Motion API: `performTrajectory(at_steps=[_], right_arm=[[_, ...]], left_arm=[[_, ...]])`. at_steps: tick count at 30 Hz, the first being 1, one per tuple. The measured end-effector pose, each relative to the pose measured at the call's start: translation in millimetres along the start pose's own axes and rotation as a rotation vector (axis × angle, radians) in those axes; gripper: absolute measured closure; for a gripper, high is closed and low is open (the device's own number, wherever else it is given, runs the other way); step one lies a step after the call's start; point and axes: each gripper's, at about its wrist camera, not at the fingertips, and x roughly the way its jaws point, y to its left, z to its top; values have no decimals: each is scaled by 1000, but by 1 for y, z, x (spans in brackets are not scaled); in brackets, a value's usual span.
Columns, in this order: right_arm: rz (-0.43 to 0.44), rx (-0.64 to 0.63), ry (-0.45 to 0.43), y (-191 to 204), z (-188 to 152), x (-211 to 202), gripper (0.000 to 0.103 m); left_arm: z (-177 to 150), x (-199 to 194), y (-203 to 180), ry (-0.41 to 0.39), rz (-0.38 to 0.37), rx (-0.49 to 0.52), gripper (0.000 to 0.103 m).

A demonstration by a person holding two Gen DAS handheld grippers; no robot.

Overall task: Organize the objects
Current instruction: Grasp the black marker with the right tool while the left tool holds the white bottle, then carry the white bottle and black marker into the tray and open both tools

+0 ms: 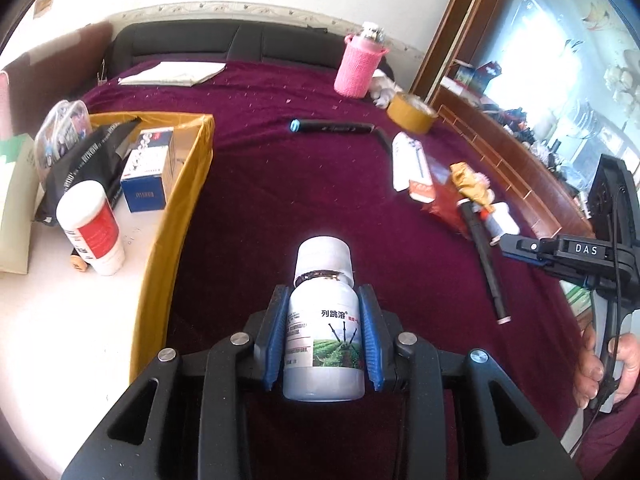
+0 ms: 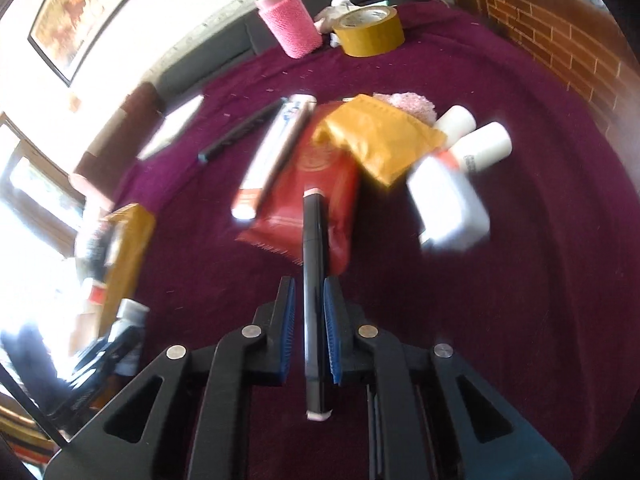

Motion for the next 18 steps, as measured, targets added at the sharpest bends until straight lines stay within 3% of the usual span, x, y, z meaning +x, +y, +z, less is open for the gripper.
performTrajectory(at_steps=[5,7,8,9,12,16,18], right_arm=[[142,5,0,21,-11,-12,91],[78,-38,-11,34,-14,-11,91],[-3,-65,-44,37,-14,-12,90],[-84,-99,-70,40,-14,-12,85],[-187,-133,-33,39,-14,4,68],[-257,-147,12,34,-10,40,68],[-270,-112,-21,25,-7,42,90]], left_arm=[[-1,-40,4,-86,-27,-3,74],[-2,-52,12,-99,-45,-25,74],[-3,-57,16,-106,-47,-37,74],[-4,-61,19,-108,-44,-42,74],[-7,-66,26,-108,-41,-62,74],[-14,-63,32,-83,-49,-92,74],[-17,-67,33,-86,-43,-90,74]])
